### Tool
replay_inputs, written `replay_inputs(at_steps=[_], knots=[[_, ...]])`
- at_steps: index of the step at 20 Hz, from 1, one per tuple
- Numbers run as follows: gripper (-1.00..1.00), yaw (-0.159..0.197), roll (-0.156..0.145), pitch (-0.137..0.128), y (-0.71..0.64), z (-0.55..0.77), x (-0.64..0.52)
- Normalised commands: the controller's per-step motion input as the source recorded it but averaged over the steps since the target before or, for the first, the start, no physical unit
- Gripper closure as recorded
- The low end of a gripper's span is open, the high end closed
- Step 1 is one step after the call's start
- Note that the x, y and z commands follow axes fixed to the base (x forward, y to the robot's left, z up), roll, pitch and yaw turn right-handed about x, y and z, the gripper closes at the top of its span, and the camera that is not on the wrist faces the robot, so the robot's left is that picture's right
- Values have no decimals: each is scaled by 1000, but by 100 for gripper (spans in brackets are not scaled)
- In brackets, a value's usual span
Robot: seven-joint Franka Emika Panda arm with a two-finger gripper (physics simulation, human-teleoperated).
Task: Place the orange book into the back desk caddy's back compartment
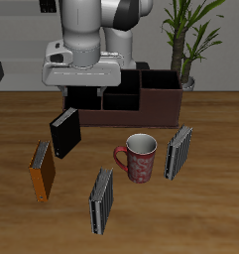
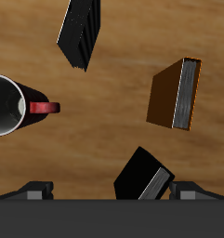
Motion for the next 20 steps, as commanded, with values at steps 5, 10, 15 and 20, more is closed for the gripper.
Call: replay_inputs(at_steps=[5,10,15,20], knots=[[-100,-42,13,-24,-488,-8,118],[-100,33,-65,-59,-593,46,171],[-100,34,-12,-43,-385,19,189],[-100,42,-16,-55,-77,-85,175]])
